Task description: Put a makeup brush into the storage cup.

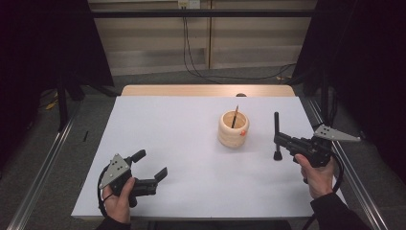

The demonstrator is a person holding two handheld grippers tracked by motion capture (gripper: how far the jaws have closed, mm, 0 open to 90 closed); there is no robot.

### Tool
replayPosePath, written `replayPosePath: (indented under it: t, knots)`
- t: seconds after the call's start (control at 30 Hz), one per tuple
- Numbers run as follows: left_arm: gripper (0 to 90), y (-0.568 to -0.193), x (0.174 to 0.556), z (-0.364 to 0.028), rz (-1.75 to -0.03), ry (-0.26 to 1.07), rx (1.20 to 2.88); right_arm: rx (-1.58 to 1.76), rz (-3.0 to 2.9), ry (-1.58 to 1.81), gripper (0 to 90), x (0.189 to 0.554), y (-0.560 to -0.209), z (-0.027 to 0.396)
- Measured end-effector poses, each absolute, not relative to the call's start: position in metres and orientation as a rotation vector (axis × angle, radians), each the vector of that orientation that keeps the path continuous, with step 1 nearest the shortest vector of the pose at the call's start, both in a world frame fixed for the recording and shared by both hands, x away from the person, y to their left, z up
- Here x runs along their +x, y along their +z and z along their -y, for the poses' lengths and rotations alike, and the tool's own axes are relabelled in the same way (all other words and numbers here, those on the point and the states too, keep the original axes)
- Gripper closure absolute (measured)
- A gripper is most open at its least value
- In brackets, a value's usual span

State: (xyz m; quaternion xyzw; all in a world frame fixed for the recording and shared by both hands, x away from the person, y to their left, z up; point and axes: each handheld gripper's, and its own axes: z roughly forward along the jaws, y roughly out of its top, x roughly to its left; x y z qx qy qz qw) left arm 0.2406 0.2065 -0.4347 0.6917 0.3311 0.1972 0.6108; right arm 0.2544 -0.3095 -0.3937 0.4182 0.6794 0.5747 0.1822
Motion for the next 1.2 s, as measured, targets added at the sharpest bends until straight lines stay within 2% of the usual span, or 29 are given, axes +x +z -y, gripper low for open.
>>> replayPosePath:
  t: [0.27, 1.2]
  knots:
    - [1.4, -0.435, 0.239, -0.206, -0.771, 0.451, 1.584, 1.14, -1.921, 1.657, 80.0, 0.252, -0.388, 0.31]
    - [1.2, -0.434, 0.238, -0.204, -0.755, 0.438, 1.599, 0.921, -2.078, 1.728, 80.1, 0.246, -0.375, 0.272]
